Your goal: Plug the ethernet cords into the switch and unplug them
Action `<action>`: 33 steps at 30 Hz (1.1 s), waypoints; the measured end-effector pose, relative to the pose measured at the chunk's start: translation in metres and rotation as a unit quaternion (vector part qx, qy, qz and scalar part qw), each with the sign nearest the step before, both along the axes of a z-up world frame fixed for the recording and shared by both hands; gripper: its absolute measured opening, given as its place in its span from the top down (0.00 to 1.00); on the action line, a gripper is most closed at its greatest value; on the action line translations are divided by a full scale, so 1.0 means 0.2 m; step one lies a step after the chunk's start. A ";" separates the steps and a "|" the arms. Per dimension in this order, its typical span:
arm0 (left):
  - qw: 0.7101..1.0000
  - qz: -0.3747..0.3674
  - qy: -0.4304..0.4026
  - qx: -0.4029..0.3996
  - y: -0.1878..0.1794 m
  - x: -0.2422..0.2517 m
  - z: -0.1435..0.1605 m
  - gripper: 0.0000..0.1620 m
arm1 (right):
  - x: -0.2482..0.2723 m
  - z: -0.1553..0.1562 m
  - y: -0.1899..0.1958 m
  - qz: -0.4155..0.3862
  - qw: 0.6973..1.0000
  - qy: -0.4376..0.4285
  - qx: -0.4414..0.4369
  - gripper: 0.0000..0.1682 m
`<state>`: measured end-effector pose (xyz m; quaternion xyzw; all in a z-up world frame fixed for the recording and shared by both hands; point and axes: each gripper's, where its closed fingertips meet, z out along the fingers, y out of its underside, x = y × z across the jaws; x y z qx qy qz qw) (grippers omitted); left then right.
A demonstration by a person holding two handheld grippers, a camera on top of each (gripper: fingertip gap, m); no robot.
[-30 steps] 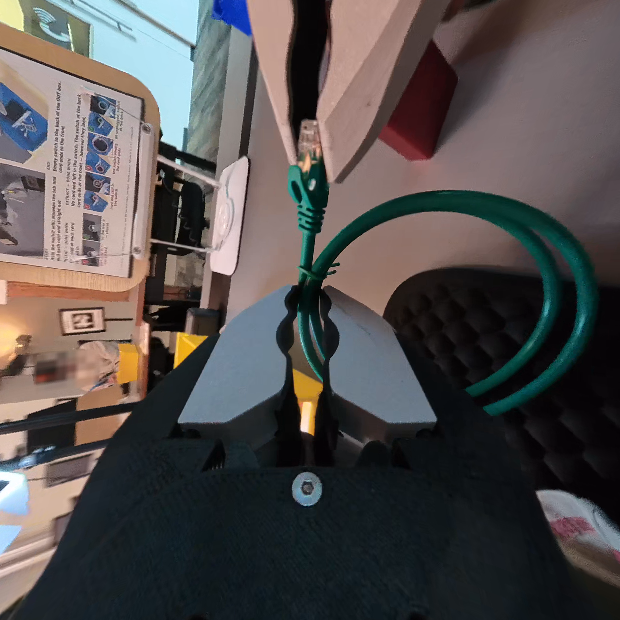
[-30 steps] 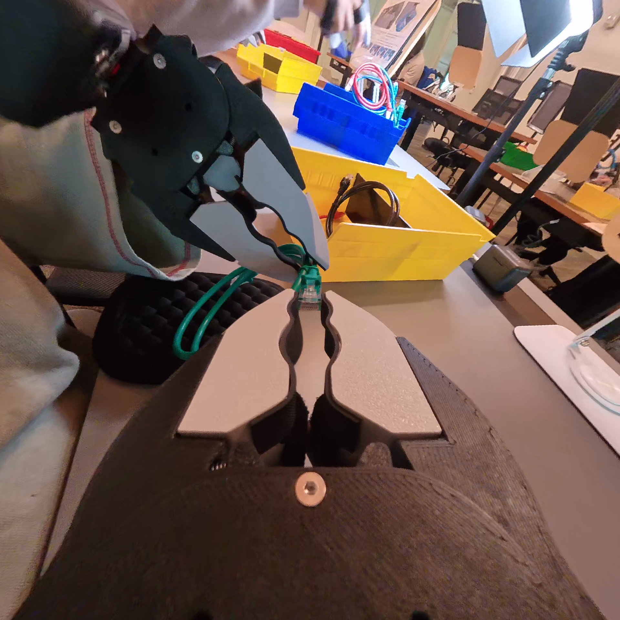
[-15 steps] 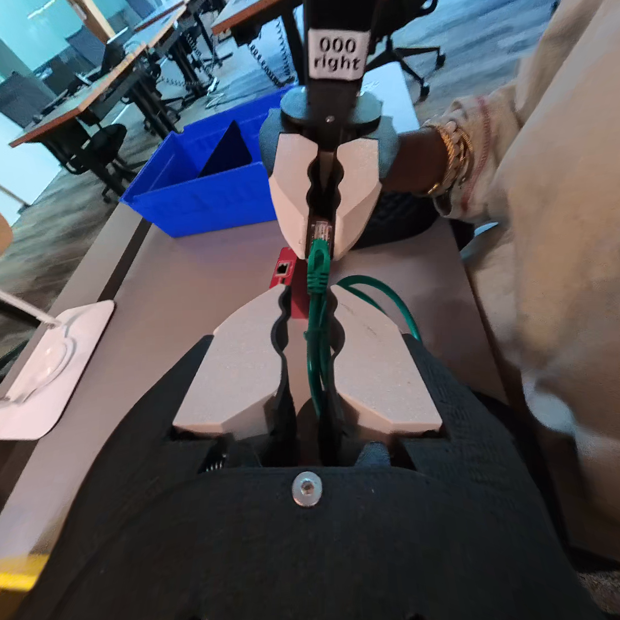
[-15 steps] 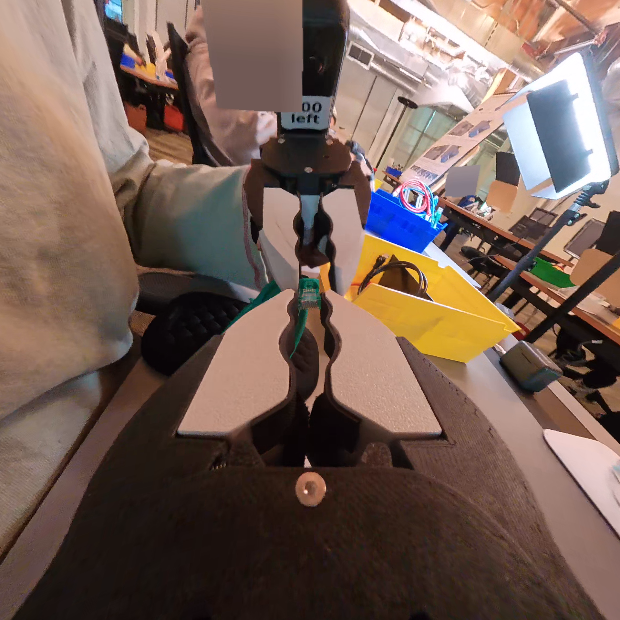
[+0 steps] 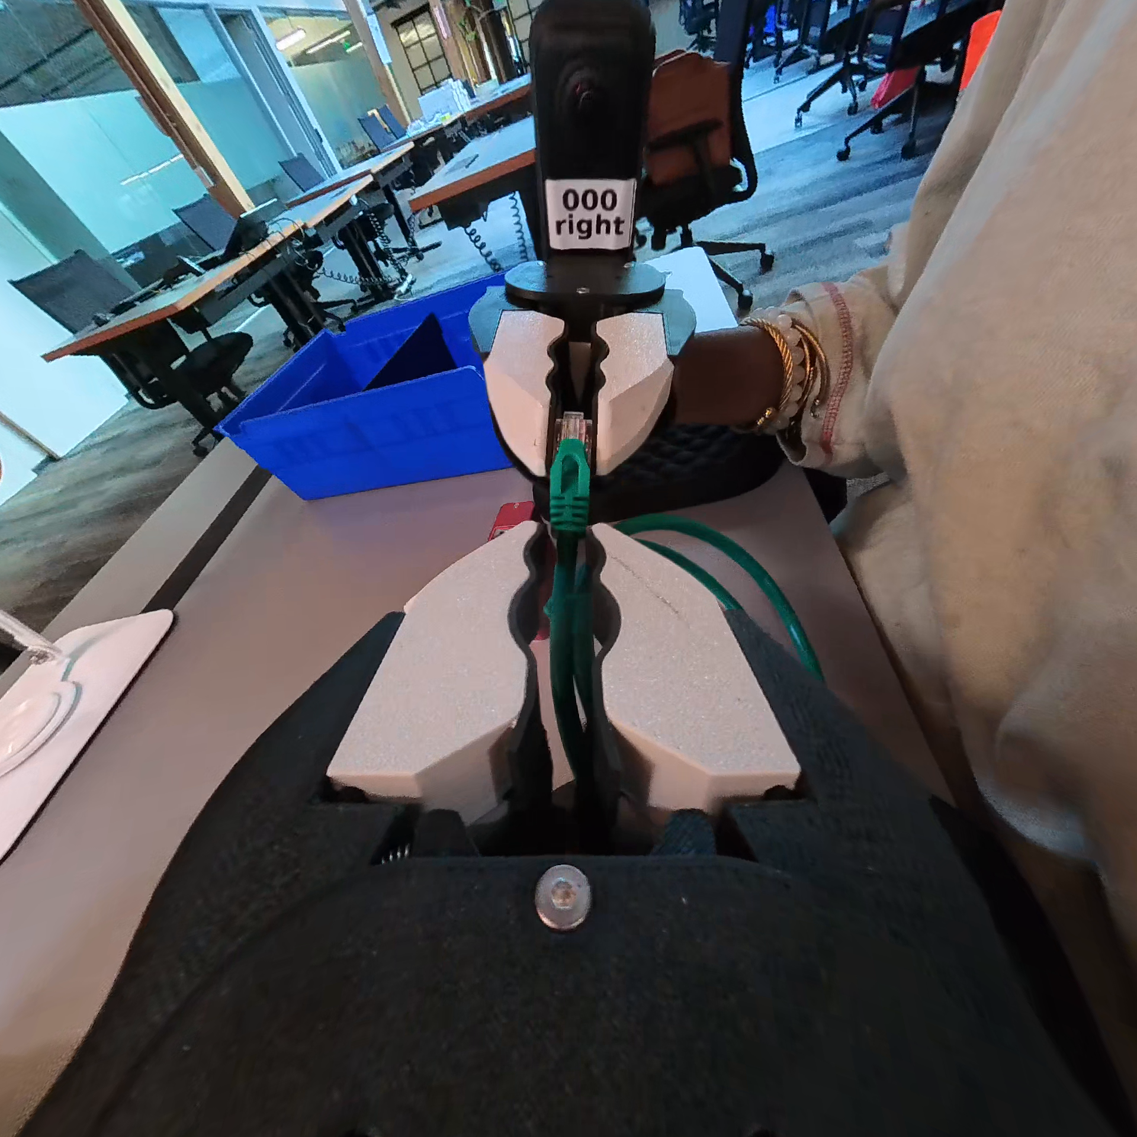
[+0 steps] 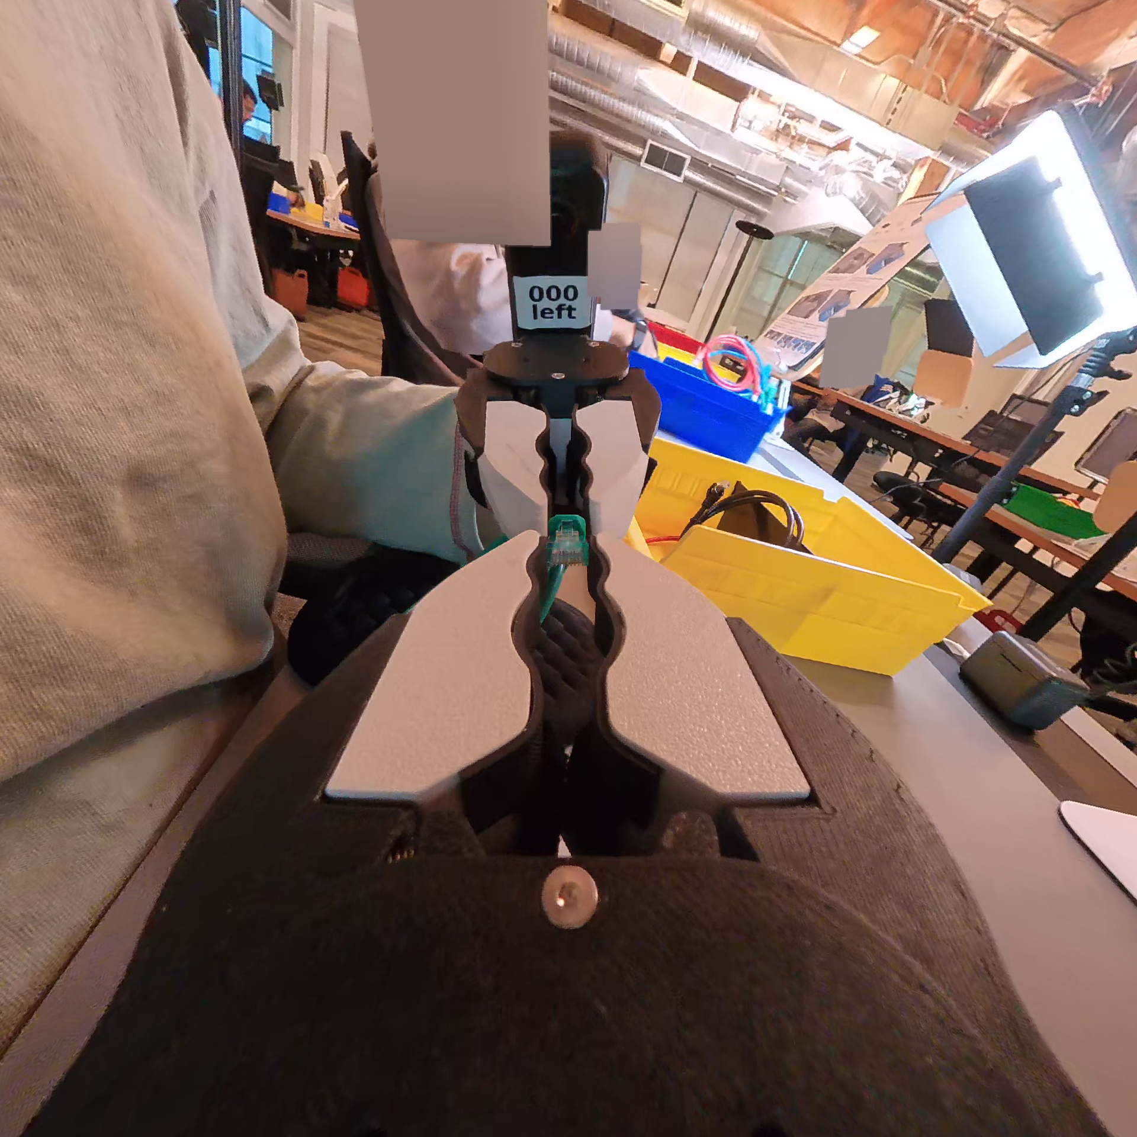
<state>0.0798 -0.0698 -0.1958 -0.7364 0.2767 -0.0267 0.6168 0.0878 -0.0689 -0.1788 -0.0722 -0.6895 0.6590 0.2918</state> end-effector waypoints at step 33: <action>0.999 0.031 0.025 -0.011 0.00 -0.01 -0.01 0.94 | 0.03 -0.09 0.32 -0.133 0.987 -0.041 0.084 0.63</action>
